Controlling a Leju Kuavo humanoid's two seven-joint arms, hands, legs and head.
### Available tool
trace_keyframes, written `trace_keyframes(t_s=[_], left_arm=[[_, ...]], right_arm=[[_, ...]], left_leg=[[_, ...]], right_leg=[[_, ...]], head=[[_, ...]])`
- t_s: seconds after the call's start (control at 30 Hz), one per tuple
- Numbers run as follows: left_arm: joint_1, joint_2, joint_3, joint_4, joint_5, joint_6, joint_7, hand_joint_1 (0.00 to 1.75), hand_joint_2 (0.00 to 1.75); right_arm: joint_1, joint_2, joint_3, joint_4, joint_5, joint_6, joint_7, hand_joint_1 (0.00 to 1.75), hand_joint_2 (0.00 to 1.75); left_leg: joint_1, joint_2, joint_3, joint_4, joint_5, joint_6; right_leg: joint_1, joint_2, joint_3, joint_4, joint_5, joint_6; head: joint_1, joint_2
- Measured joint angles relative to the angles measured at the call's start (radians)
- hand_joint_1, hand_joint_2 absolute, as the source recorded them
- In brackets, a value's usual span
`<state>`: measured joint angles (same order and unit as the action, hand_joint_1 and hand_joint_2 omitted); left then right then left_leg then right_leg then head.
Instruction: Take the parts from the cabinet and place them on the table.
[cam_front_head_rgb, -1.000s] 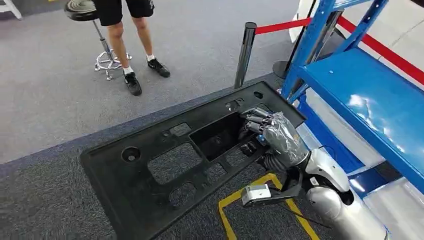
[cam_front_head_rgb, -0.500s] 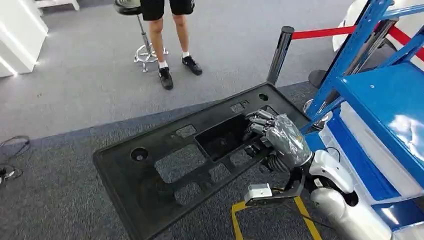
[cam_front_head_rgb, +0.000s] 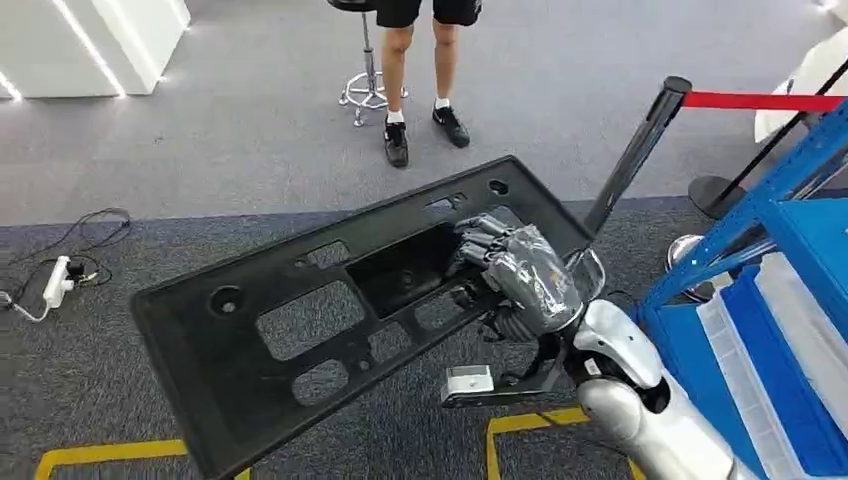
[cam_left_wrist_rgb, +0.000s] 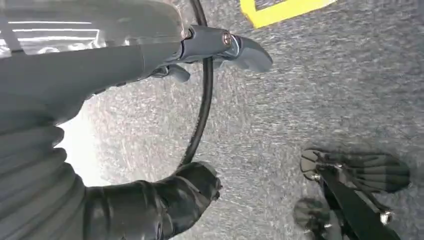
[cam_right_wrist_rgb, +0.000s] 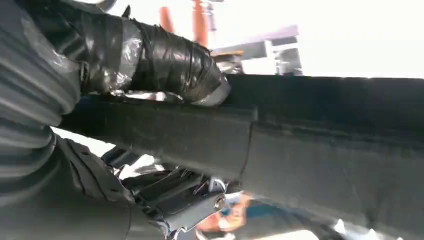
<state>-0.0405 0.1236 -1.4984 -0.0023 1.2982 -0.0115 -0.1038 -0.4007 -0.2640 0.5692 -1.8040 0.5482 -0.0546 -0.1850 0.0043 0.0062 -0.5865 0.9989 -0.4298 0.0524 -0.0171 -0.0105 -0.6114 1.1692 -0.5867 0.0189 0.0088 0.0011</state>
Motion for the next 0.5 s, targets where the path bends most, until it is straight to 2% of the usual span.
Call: trace_keyframes(t_s=[0.03,0.07,0.1,0.13,0.2,0.23,0.27,0.37,0.4,0.43,0.47,0.5], left_arm=[[0.0,0.0,0.0,0.0,0.0,-0.006,-0.001,0.0,1.75],[0.0,0.0,-0.001,0.0,0.0,-0.014,-0.002,0.0,1.75],[0.0,0.0,-0.001,0.0,0.0,-0.02,-0.001,0.0,1.75],[0.001,-0.002,-0.001,0.0,0.001,-0.025,-0.001,0.0,1.75],[0.002,-0.006,-0.001,0.0,0.001,-0.031,0.0,0.0,1.75],[0.003,-0.008,-0.001,0.0,0.0,-0.031,0.002,0.0,1.75],[0.002,-0.009,-0.002,0.0,-0.001,-0.031,0.004,0.0,1.75],[0.009,-0.015,-0.008,0.0,-0.002,-0.028,0.008,0.0,1.75],[0.013,-0.015,-0.008,0.0,-0.002,-0.028,0.008,0.0,1.75],[0.016,-0.018,-0.009,0.0,-0.002,-0.027,0.008,0.0,1.75],[0.016,-0.019,-0.01,0.0,-0.003,-0.028,0.009,0.0,1.75],[0.014,-0.019,-0.01,0.0,-0.003,-0.028,0.009,0.0,1.75]], right_arm=[[0.0,0.001,0.005,0.006,0.0,0.0,0.0,1.75,1.75],[0.0,0.002,0.009,0.013,0.0,0.0,0.002,1.75,1.75],[0.0,0.003,0.012,0.019,0.0,0.0,0.003,1.75,1.75],[0.0,0.003,0.014,0.022,0.0,-0.001,0.002,1.75,1.75],[-0.003,0.003,0.014,0.023,-0.003,-0.005,0.002,1.75,1.75],[-0.004,0.0,0.014,0.023,-0.011,-0.007,0.0,1.75,1.75],[-0.003,-0.003,0.014,0.023,-0.024,-0.008,-0.004,1.75,1.75],[0.0,-0.035,0.008,0.011,-0.061,-0.007,-0.024,1.75,1.75],[0.002,-0.043,0.002,0.007,-0.069,-0.003,-0.029,1.75,1.75],[0.001,-0.054,-0.008,0.003,-0.077,0.002,-0.035,1.75,1.75],[0.005,-0.062,-0.018,-0.005,-0.081,0.003,-0.037,1.75,1.75],[0.006,-0.069,-0.024,-0.009,-0.084,0.003,-0.038,1.75,1.75]], left_leg=[[0.0,-0.015,-0.001,0.0,0.001,0.001],[0.0,-0.032,-0.002,0.002,0.001,0.001],[0.0,-0.049,-0.004,0.006,0.0,0.001],[0.001,-0.067,-0.004,0.011,-0.001,0.0],[0.004,-0.096,-0.004,0.024,-0.008,-0.007],[0.006,-0.109,-0.007,0.032,-0.013,-0.013],[0.001,-0.12,-0.017,0.042,-0.014,-0.02],[0.01,-0.158,-0.029,0.034,-0.003,-0.04],[0.007,-0.165,-0.037,0.033,-0.002,-0.046],[0.005,-0.102,-0.038,0.053,-0.014,-0.048],[0.002,-0.04,-0.059,0.1,-0.05,-0.054],[0.005,-0.022,-0.09,0.164,-0.088,-0.058]], right_leg=[[0.001,0.006,-0.039,0.082,-0.034,0.003],[0.001,0.008,-0.075,0.15,-0.052,0.007],[0.0,0.009,-0.09,0.171,-0.043,0.008],[-0.001,0.009,-0.077,0.136,-0.006,0.008],[-0.007,0.024,-0.005,-0.026,0.091,0.009],[-0.012,0.061,0.028,-0.106,0.111,0.007],[-0.013,0.102,0.033,-0.12,0.095,0.007],[-0.005,0.073,0.032,-0.122,0.098,-0.002],[-0.017,0.06,0.037,-0.132,0.104,-0.012],[-0.016,0.045,0.041,-0.139,0.109,-0.02],[-0.014,0.032,0.042,-0.144,0.11,-0.031],[-0.011,0.02,0.04,-0.144,0.11,-0.032]], head=[[0.0,0.0],[0.0,0.0],[0.0,0.0],[0.0,0.0],[0.0,0.0],[0.0,0.0],[0.0,0.0],[0.0,0.0],[0.0,0.0],[-0.001,0.0],[-0.006,0.0],[-0.006,0.0]])
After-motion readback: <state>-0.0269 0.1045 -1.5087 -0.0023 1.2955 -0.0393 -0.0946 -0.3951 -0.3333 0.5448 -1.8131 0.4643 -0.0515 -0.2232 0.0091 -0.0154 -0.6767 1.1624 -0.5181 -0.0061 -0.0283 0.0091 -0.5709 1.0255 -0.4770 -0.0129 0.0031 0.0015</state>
